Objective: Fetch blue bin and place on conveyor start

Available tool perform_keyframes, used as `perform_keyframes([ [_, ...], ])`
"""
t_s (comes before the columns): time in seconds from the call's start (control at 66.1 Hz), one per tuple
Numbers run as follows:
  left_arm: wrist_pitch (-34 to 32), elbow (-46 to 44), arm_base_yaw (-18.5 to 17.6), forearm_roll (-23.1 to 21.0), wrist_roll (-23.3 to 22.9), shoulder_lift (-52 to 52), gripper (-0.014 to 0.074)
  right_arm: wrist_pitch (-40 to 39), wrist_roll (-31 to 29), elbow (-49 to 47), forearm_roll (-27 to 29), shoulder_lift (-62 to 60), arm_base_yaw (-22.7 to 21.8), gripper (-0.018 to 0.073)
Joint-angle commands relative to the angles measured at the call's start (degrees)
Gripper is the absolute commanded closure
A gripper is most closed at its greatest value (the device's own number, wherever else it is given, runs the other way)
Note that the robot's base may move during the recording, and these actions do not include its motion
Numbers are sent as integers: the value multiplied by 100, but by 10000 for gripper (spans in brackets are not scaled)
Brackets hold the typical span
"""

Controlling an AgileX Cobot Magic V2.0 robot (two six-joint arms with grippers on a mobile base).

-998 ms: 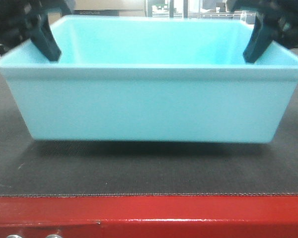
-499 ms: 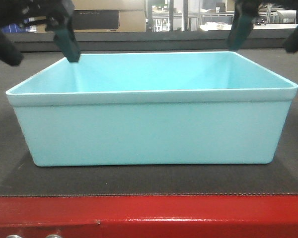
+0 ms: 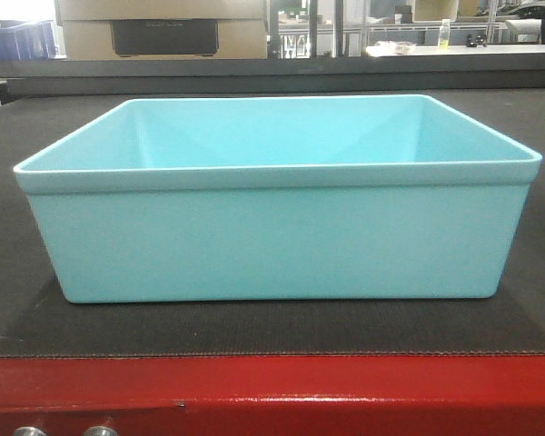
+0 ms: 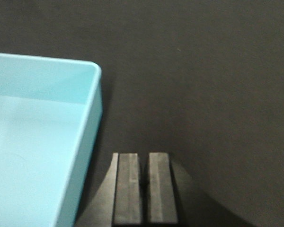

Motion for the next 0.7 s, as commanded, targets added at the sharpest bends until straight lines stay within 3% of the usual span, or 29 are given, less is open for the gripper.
perform_keyframes([
  [0.0,-278,479,159,-21,63,-386,707,-161,-44,402,-105,-289,-198,721],
  [0.408,-1274,2798,183,6,63,-2833,707,-1197,-44,2729,-140,-2278,-273,721],
  [0.68,-1430,3192,183,105,63,-4565,707,-1655,-56,3427,-223,-4096,-273,721],
])
